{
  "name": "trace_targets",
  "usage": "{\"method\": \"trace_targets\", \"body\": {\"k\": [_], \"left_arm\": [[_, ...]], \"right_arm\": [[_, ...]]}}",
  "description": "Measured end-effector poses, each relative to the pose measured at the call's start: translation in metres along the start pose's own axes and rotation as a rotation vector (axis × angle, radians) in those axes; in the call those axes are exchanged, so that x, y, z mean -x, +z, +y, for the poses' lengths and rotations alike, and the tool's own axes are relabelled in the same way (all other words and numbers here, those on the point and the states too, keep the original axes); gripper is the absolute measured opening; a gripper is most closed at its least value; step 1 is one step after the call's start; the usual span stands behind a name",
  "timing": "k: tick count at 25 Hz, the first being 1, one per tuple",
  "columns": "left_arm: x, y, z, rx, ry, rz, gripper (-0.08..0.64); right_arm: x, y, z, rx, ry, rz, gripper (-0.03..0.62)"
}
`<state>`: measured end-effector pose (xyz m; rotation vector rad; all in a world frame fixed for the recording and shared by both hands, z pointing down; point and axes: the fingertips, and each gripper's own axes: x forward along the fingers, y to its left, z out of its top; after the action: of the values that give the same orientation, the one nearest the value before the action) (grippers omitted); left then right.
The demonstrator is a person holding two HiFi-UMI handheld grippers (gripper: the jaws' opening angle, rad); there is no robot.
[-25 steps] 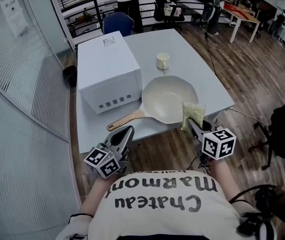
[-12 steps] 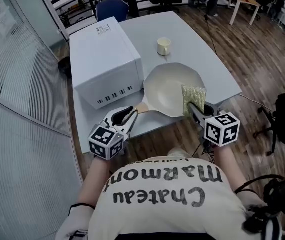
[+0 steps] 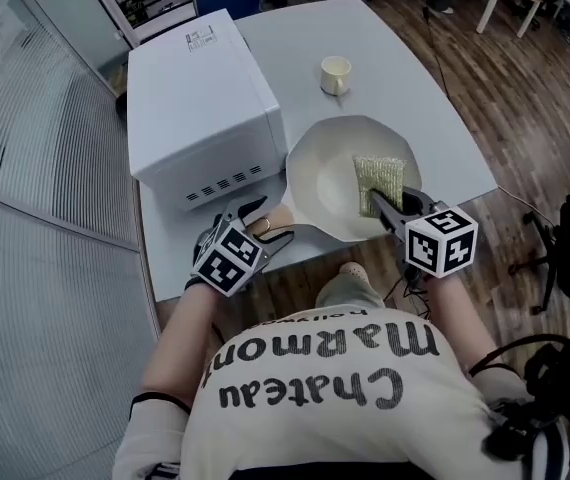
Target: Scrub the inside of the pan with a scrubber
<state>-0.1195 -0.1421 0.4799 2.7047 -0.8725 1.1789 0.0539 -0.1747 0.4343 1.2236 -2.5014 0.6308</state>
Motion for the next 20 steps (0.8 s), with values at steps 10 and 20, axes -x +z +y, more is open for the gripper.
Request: {"method": "trace_targets", "body": {"k": [10, 20], "left_arm": [[-0.035, -0.035, -0.002, 0.046, -0.033, 0.239, 0.345], [-0.045, -0.041, 0.003, 0.050, -0.071, 0.344, 0.306]], "right_arm": [[-0.079, -0.014, 0.043, 0.047, 0.515, 0.196, 0.054], [-0.139, -0.056, 0.075, 0.299, 0.710, 0.365, 0.054]]}}
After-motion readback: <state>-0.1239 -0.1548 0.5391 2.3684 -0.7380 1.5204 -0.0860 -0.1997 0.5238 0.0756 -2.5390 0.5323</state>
